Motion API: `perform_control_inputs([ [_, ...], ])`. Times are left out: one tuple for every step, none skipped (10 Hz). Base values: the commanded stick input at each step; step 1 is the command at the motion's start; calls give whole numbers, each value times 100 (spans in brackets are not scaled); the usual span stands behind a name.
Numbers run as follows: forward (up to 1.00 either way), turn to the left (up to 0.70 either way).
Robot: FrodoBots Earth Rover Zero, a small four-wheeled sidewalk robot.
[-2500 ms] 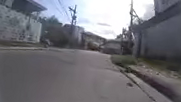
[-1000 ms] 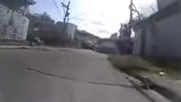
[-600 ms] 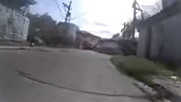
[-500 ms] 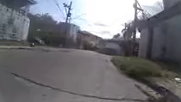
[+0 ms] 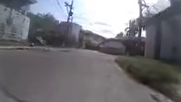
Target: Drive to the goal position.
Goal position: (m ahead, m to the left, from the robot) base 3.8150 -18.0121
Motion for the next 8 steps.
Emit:
perform_control_inputs([
  [100,-3],
  [100,-3],
  [100,-3],
  [100,-3],
  [100,-3],
  [100,-3],
  [100,-3],
  [100,-11],
])
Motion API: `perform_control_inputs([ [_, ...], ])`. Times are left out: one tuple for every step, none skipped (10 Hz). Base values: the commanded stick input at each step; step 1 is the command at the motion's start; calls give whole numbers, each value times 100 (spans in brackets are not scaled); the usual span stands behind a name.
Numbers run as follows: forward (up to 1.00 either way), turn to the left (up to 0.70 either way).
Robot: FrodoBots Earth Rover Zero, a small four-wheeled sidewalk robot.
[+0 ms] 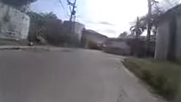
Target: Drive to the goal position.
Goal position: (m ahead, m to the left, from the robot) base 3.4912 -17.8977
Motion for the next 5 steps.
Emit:
perform_control_inputs([
  [100,-24],
  [100,-36],
  [100,-40],
  [100,-40],
  [100,-16],
])
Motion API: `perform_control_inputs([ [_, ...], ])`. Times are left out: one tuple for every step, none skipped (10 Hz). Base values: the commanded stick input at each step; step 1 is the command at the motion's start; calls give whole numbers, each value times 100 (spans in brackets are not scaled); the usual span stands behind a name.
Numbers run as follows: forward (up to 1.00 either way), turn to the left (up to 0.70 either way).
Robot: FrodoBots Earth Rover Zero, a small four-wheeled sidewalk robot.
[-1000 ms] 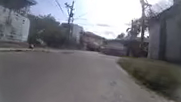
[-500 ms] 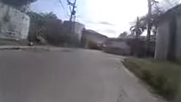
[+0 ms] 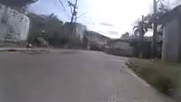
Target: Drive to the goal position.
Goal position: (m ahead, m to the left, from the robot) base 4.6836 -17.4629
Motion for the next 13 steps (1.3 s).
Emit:
perform_control_inputs([
  [100,-4],
  [100,0],
  [100,-1],
  [100,-2],
  [100,-2],
  [100,-3],
  [100,-21],
  [100,-40],
  [100,-40],
  [100,-40],
  [100,-40],
  [100,-40],
  [100,-40],
])
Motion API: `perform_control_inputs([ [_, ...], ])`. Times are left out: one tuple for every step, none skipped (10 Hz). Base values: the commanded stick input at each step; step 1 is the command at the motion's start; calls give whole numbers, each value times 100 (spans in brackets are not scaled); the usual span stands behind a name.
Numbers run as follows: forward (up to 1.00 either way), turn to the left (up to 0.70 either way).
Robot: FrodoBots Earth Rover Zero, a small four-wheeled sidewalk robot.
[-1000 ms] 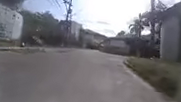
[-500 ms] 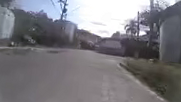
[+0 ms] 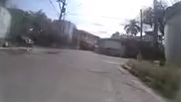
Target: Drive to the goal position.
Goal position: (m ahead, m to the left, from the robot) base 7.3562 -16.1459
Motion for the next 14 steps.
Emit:
perform_control_inputs([
  [100,-40],
  [100,-20],
  [100,6],
  [100,0],
  [100,0],
  [100,0],
  [100,0],
  [100,0],
  [100,0],
  [100,0],
  [100,0],
  [100,0],
  [100,0],
  [100,0],
])
